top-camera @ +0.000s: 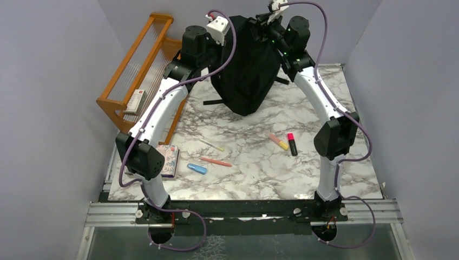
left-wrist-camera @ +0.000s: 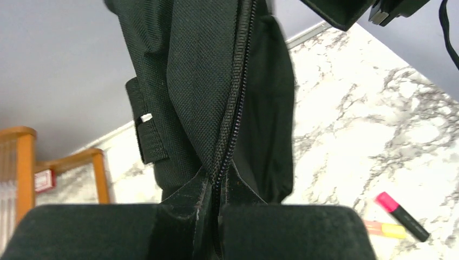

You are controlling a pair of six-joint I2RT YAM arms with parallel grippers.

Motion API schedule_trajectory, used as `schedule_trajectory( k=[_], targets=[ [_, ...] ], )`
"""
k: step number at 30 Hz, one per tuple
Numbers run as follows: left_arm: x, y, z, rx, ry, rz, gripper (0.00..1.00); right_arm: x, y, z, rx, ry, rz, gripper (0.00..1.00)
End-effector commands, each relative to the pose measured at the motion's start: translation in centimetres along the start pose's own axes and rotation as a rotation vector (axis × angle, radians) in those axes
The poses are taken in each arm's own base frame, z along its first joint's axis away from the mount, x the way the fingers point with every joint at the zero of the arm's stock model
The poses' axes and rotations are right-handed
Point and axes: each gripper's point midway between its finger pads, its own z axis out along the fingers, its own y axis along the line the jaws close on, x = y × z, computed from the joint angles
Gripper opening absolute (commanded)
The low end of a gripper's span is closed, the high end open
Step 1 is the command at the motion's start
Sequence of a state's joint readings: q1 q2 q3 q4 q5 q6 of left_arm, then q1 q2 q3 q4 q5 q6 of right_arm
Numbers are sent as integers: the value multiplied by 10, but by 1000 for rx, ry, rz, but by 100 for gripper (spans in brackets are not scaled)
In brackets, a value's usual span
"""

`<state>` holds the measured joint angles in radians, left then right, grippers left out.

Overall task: Pack the student bag
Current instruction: Unzip the student bag at the center of the board.

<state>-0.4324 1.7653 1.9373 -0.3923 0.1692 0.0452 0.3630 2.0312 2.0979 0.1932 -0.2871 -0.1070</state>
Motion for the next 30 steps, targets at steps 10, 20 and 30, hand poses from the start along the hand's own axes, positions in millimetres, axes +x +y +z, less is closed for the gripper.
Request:
schedule_trajectory(
  k=[10,20,30],
  targets=[
    [45,-11,2,35,129,-212,0,14,38,-82,-67,136,229,51],
    [42,-10,5,35,122,-221,0,48,128,-151,-333,373,651,47],
    [43,-9,8,28,127,-242,0,74,187,-168,-414,431,518,47]
  ],
)
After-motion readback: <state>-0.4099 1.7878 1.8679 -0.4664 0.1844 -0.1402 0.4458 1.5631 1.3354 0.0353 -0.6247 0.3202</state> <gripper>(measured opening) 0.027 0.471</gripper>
